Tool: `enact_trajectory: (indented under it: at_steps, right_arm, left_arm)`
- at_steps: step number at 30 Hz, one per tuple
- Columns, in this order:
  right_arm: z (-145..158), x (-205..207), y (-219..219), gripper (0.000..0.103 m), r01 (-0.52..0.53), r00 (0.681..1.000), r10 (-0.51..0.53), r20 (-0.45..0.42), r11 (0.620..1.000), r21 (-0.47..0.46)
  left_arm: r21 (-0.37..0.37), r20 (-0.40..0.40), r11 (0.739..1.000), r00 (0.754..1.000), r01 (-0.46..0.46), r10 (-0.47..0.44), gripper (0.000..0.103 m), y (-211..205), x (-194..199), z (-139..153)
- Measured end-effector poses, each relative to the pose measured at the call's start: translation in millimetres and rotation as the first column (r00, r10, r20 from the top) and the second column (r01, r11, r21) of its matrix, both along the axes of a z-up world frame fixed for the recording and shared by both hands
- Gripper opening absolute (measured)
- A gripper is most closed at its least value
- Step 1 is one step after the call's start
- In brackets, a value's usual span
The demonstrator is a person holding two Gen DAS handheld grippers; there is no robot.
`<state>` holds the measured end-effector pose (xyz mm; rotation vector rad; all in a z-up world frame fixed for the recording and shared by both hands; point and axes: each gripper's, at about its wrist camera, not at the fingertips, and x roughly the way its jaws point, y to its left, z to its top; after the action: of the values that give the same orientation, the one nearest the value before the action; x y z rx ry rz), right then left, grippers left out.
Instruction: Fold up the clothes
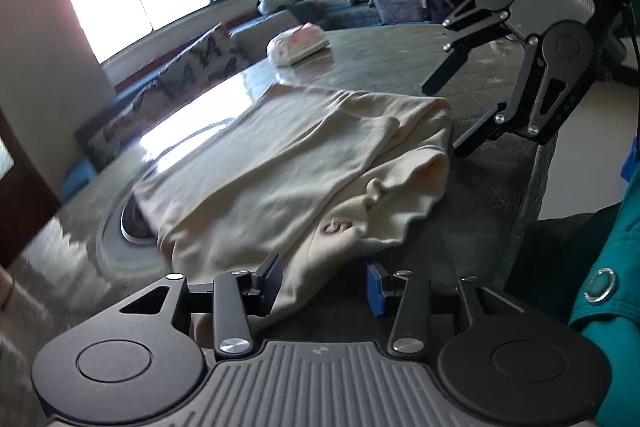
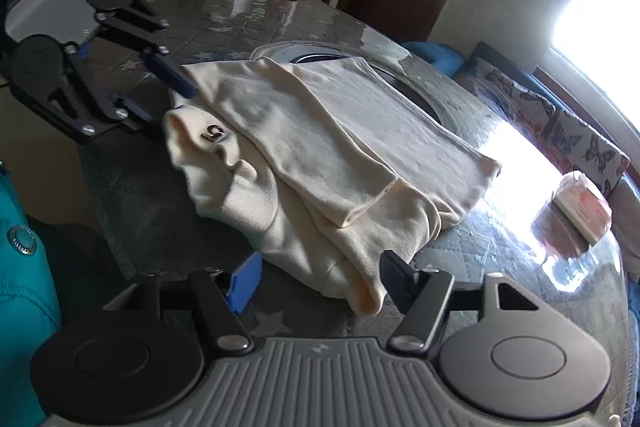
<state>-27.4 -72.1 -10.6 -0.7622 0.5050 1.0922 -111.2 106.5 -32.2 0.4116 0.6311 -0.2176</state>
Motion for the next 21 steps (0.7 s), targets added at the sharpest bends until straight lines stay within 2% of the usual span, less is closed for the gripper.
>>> enact_trajectory:
  at_steps: [1,3,5,13,16,18,21]
  right_arm:
    - [-0.3,-1.1,-0.1,0.07,-0.006,1.0,0.006,0.004,1.0,0.0]
    - [-1.5,-4.1,1.1,0.07,-0.024,1.0,0.024,0.017,1.0,0.0]
    - [-3.1,-7.1,3.1,0.07,-0.046,0.998,0.046,0.033,0.999,0.001]
    - [-7.4,-3.7,20.5,0.069,-0.104,0.993,0.101,0.069,0.993,0.049]
    - [-9.5,6.0,31.6,0.058,-0.095,0.995,0.092,0.037,0.992,0.086]
    - [-10.6,13.9,39.3,0.039,-0.081,0.997,0.083,-0.01,0.992,0.098]
    - [-8.5,27.6,45.3,0.02,-0.056,0.993,0.068,-0.099,0.992,0.117]
  left_arm:
    - [-0.001,0.002,1.0,1.0,0.007,-0.007,0.039,-0.4,2.3,-0.3]
    - [-0.008,0.003,1.0,1.0,0.012,-0.012,0.023,-0.4,6.4,-0.2]
    - [-0.033,0.009,0.999,1.0,0.01,-0.009,0.012,1.6,9.9,2.7]
    - [-0.201,0.033,0.978,0.997,-0.061,0.069,0.009,26.6,40.8,27.2]
    - [-0.228,0.03,0.971,0.996,-0.07,0.079,0.009,30.7,50.7,28.4]
    - [-0.236,0.022,0.969,0.996,-0.076,0.084,0.009,32.5,54.4,27.2]
    - [-0.232,0.015,0.97,0.997,-0.077,0.082,0.013,35.8,50.1,24.6]
